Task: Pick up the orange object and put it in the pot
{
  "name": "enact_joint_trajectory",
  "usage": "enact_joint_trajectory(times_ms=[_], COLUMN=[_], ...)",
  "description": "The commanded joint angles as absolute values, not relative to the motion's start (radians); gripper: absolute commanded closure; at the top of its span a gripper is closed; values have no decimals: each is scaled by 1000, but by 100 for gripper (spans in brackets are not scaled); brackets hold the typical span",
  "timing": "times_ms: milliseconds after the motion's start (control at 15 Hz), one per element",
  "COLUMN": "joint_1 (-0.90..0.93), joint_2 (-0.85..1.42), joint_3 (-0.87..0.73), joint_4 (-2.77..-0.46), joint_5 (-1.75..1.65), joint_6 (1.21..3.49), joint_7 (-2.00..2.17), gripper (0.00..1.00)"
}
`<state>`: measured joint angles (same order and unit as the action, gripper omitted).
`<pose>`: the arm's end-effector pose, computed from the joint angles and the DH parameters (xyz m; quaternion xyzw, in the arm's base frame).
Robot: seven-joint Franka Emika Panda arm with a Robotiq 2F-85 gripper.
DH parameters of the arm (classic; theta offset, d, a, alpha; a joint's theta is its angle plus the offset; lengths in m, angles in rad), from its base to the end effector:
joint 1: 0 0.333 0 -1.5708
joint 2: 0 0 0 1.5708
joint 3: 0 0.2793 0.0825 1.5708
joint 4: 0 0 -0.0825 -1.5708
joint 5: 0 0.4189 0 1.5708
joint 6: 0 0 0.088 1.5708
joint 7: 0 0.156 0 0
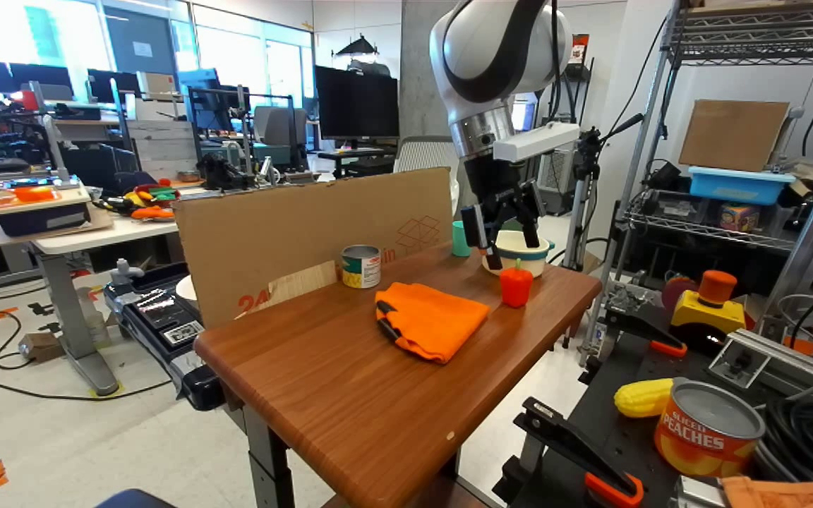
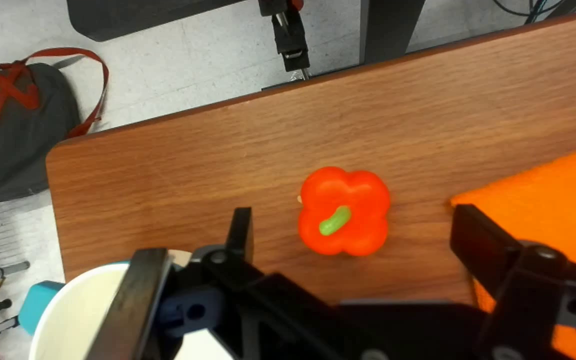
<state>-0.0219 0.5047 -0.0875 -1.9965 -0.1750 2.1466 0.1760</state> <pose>0.5483 -0.0796 0.0766 0.9776 -0.0785 -0.1727 0.0913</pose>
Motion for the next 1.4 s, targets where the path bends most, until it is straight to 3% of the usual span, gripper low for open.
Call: enact_joint_trajectory(times_ms=[0,533,600,667,1067,1333], joint_1=[-13,-6,-4,-3,-9,-33], joint_2=[551,608,614,621,614,541], joint_3=[-94,-96,-96,-96,-90,-74], joint_4=[-1961,-1929,-1926,-1923,-1918,-1946], joint_5=[-201,-210,-214,-218,-205,-182], joint_6=[2142,2124,2123,2123,2116,2128], joint_7=[136,101,101,101,92,29], gripper=[0,0,25,26,73,76])
